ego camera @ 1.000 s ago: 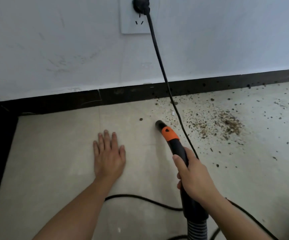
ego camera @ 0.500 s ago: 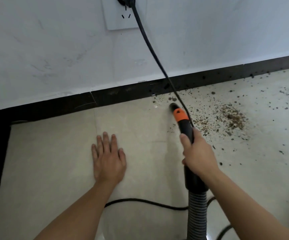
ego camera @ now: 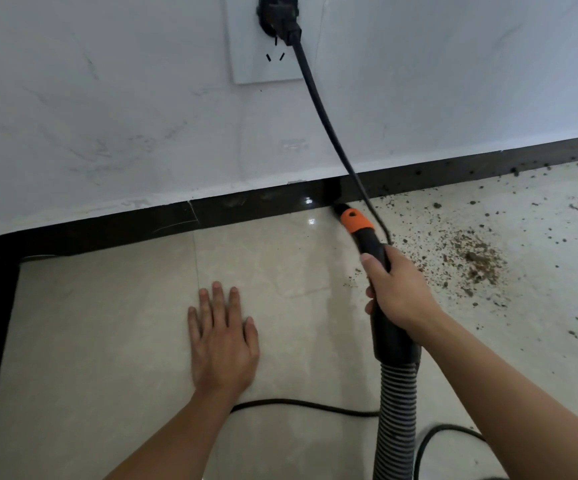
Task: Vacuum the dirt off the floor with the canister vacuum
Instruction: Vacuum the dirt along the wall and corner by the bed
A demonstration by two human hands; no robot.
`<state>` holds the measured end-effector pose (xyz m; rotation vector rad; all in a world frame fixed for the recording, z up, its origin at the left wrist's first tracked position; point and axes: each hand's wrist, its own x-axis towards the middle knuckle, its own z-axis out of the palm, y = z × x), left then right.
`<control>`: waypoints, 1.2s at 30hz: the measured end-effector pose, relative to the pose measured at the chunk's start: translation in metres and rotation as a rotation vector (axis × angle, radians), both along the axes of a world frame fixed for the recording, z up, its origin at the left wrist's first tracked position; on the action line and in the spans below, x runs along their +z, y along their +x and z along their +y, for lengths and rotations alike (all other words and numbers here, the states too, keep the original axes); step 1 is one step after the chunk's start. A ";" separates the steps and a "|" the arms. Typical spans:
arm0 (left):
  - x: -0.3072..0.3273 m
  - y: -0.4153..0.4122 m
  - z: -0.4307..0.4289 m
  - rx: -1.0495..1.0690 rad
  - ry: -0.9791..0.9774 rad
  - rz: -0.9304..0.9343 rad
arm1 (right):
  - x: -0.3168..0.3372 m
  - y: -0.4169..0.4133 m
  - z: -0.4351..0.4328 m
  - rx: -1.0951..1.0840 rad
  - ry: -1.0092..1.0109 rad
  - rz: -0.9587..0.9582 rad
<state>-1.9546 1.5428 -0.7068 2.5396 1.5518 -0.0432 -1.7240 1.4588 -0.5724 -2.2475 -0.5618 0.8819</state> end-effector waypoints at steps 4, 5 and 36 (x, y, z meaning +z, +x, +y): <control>0.000 0.000 0.000 -0.004 -0.001 0.002 | 0.001 -0.005 0.005 0.069 0.009 0.055; 0.000 0.000 0.000 -0.002 0.000 -0.002 | 0.002 -0.004 0.005 0.056 0.003 0.034; 0.005 0.001 0.001 0.001 -0.006 -0.026 | 0.011 -0.097 -0.144 0.024 -0.085 0.061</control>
